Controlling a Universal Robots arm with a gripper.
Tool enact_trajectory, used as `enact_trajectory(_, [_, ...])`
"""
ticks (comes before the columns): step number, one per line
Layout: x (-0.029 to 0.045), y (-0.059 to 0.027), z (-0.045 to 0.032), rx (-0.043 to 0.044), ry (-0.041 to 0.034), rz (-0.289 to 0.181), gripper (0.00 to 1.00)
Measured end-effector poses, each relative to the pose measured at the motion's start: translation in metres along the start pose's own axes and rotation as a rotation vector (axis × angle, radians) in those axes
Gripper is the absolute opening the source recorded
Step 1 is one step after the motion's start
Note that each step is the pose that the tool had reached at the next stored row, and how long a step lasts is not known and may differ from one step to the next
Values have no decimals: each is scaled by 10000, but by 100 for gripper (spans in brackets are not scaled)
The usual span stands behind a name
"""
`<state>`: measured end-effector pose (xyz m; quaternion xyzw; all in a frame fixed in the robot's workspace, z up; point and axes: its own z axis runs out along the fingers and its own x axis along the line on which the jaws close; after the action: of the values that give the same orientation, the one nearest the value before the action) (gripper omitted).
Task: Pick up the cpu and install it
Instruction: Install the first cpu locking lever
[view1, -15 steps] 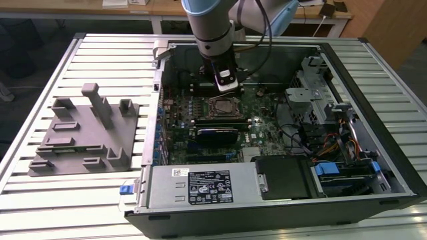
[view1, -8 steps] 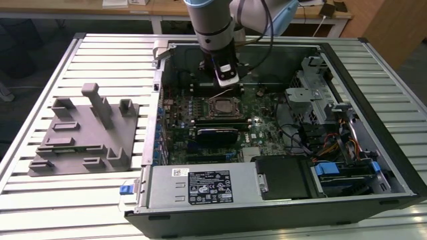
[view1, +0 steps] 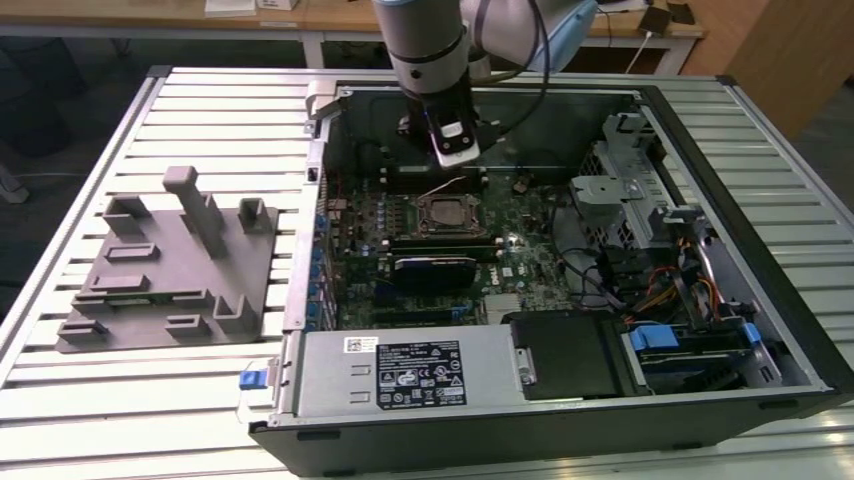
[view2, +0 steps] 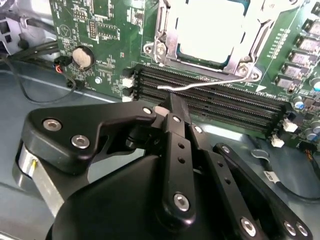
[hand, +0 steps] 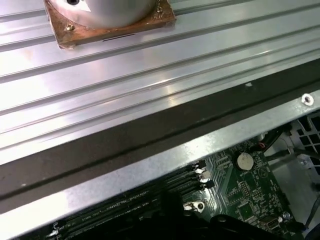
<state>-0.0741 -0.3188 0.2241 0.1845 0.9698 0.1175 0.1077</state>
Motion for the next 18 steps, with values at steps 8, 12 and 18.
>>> enact_trajectory(8, [-9,-56,30,-43,-82,-12,11])
enact_trajectory(12, [-6,-68,52,-61,-122,-24,11])
enact_trajectory(18, [19,-81,66,-113,-244,-46,11])
